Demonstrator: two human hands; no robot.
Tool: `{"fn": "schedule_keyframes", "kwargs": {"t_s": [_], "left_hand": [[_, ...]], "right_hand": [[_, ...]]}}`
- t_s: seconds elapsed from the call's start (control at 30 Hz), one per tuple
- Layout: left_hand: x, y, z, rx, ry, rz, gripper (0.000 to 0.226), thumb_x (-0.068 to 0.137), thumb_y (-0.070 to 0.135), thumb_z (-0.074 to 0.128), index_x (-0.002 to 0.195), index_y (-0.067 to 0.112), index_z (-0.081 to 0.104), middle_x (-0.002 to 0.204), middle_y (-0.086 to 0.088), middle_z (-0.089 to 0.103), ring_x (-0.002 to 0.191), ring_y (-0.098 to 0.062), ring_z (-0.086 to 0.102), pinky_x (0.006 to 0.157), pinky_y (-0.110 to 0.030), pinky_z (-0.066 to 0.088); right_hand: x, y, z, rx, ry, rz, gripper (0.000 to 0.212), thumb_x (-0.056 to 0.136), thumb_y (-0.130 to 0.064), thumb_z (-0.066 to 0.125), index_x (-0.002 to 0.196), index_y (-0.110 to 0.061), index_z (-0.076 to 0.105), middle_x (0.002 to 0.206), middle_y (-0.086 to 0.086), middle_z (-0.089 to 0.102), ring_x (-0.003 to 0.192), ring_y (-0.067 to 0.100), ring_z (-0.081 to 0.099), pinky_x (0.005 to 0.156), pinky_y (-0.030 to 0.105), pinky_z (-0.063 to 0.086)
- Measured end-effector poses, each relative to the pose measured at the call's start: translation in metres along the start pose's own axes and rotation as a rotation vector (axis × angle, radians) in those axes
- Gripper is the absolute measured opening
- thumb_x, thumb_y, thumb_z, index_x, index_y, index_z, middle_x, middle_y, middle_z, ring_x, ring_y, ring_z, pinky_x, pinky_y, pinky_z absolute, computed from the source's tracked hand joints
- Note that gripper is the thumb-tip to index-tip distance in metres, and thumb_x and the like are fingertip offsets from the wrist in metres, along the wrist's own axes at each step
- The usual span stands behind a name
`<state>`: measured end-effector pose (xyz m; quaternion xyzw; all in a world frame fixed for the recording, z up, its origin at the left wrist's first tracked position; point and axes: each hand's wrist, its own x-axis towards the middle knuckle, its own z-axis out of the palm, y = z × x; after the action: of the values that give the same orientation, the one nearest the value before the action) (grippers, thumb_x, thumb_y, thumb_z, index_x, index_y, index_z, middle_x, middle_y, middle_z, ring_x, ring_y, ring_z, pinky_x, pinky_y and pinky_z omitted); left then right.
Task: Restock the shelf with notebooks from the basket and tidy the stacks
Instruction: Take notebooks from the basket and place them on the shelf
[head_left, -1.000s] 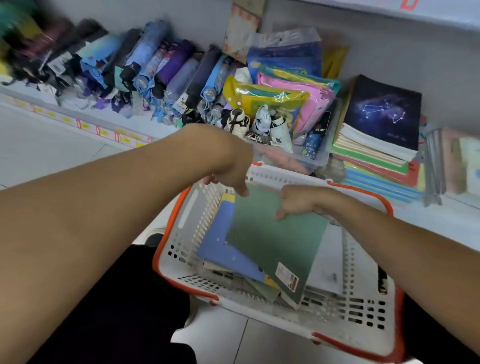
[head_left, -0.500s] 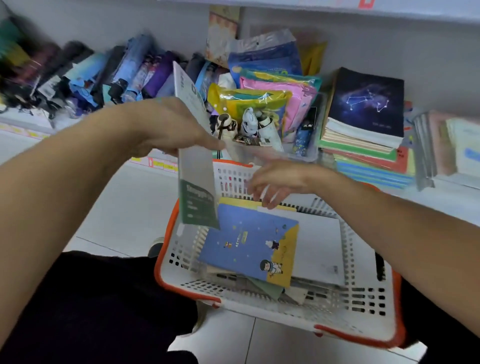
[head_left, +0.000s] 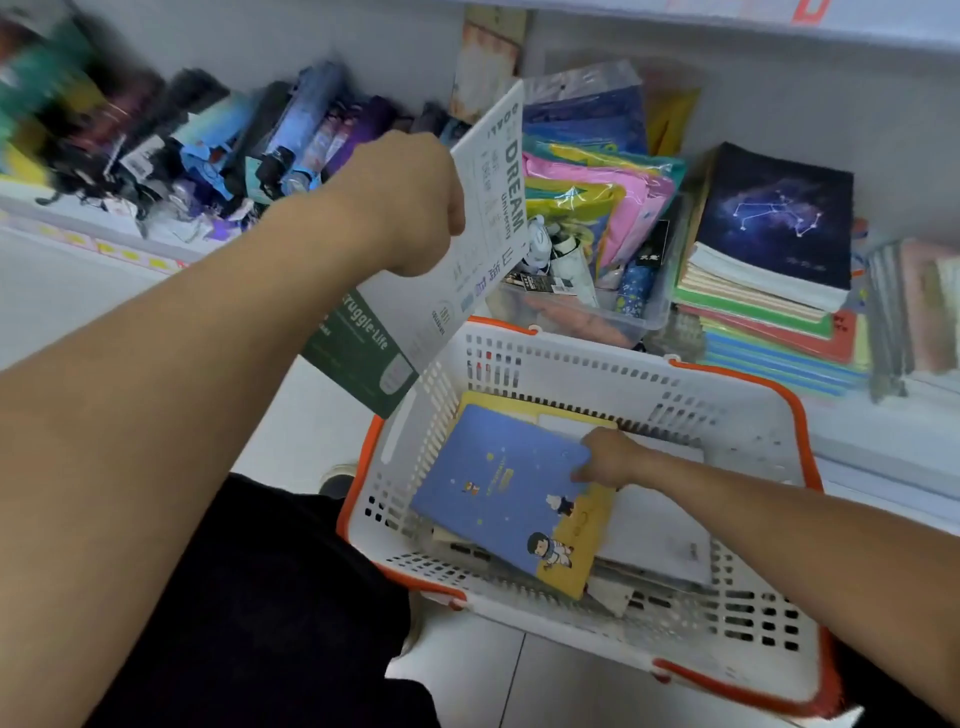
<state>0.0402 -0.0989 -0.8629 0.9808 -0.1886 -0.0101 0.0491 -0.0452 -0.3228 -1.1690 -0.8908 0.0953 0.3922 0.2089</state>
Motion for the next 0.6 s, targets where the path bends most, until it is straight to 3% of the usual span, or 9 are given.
{"fn": "schedule_keyframes", "kwargs": {"t_s": [0.03, 0.1, 0.2, 0.3, 0.4, 0.47, 0.5, 0.53, 0.6], "left_hand": [[0.002, -0.003, 0.0, -0.004, -0.006, -0.011, 0.048, 0.082, -0.006, 0.051, 0.115, 0.023, 0.072, 0.127, -0.006, 0.061, 0.09, -0.023, 0.053, 0.078, -0.027, 0.042], [0.004, -0.012, -0.003, -0.031, -0.015, -0.037, 0.047, 0.083, -0.004, 0.052, 0.115, 0.023, 0.072, 0.131, -0.005, 0.059, 0.107, -0.026, 0.058, 0.084, -0.026, 0.042], [0.006, -0.026, -0.008, -0.036, 0.02, -0.068, 0.045, 0.084, -0.003, 0.052, 0.116, 0.021, 0.071, 0.131, -0.008, 0.057, 0.114, -0.029, 0.056, 0.093, -0.031, 0.044], [0.005, -0.038, -0.019, -0.018, 0.082, -0.118, 0.044, 0.084, -0.002, 0.054, 0.12, 0.019, 0.07, 0.13, -0.012, 0.059, 0.113, -0.033, 0.057, 0.094, -0.037, 0.046], [0.005, -0.051, -0.029, 0.007, 0.104, -0.199, 0.04, 0.085, 0.001, 0.057, 0.12, 0.017, 0.069, 0.127, -0.015, 0.06, 0.111, -0.036, 0.058, 0.093, -0.041, 0.047], [0.004, -0.058, -0.034, -0.06, 0.122, -0.249, 0.024, 0.09, 0.016, 0.061, 0.11, 0.014, 0.073, 0.118, -0.014, 0.066, 0.106, -0.034, 0.06, 0.087, -0.038, 0.047], [0.002, -0.058, -0.038, -0.16, 0.142, -0.274, 0.024, 0.091, 0.03, 0.062, 0.1, 0.012, 0.076, 0.103, -0.012, 0.07, 0.096, -0.033, 0.062, 0.078, -0.035, 0.046], [0.001, -0.057, -0.04, -0.347, 0.163, -0.325, 0.039, 0.09, 0.047, 0.061, 0.09, 0.011, 0.075, 0.084, -0.008, 0.068, 0.081, -0.03, 0.06, 0.069, -0.031, 0.042], [-0.005, -0.047, -0.048, -0.871, 0.128, -0.461, 0.059, 0.081, 0.069, 0.056, 0.087, 0.013, 0.072, 0.071, 0.001, 0.063, 0.069, -0.021, 0.059, 0.065, -0.028, 0.04]], "right_hand": [[-0.01, -0.007, -0.014, 0.048, -0.074, -0.026, 0.022, 0.094, -0.029, 0.066, 0.089, -0.009, 0.06, 0.089, 0.013, 0.049, 0.072, 0.029, 0.06, 0.051, 0.029, 0.049], [-0.031, -0.022, -0.052, 0.141, -0.145, -0.113, 0.032, 0.101, -0.029, 0.058, 0.122, -0.005, 0.058, 0.106, 0.013, 0.047, 0.092, 0.038, 0.064, 0.061, 0.04, 0.059], [-0.08, -0.051, -0.127, 0.184, -0.034, -0.27, 0.034, 0.096, -0.041, 0.06, 0.115, -0.014, 0.065, 0.114, 0.009, 0.062, 0.1, 0.04, 0.067, 0.076, 0.053, 0.059], [-0.145, -0.061, -0.204, 0.335, 0.087, -0.264, 0.02, 0.101, -0.019, 0.056, 0.116, -0.006, 0.063, 0.098, 0.01, 0.072, 0.067, 0.021, 0.07, 0.049, 0.029, 0.056], [-0.213, -0.051, -0.256, 0.6, 0.162, -0.277, 0.033, 0.098, -0.014, 0.057, 0.125, 0.005, 0.057, 0.068, 0.008, 0.068, 0.045, 0.009, 0.062, 0.037, 0.019, 0.049], [-0.24, -0.04, -0.265, 0.797, 0.151, -0.359, 0.05, 0.084, -0.021, 0.072, 0.126, 0.002, 0.058, 0.064, 0.005, 0.067, 0.043, 0.006, 0.06, 0.035, 0.016, 0.048], [-0.244, -0.033, -0.265, 0.884, 0.146, -0.378, 0.06, 0.071, -0.026, 0.084, 0.121, -0.001, 0.062, 0.068, 0.006, 0.069, 0.045, 0.007, 0.062, 0.037, 0.016, 0.05], [-0.25, -0.034, -0.26, 0.985, 0.134, -0.39, 0.066, 0.063, -0.029, 0.09, 0.117, -0.001, 0.065, 0.075, 0.008, 0.072, 0.05, 0.009, 0.066, 0.041, 0.017, 0.052], [-0.245, -0.036, -0.241, 1.214, 0.091, -0.442, 0.052, 0.075, -0.021, 0.078, 0.12, 0.002, 0.064, 0.085, 0.013, 0.074, 0.054, 0.014, 0.07, 0.043, 0.02, 0.055]]}}
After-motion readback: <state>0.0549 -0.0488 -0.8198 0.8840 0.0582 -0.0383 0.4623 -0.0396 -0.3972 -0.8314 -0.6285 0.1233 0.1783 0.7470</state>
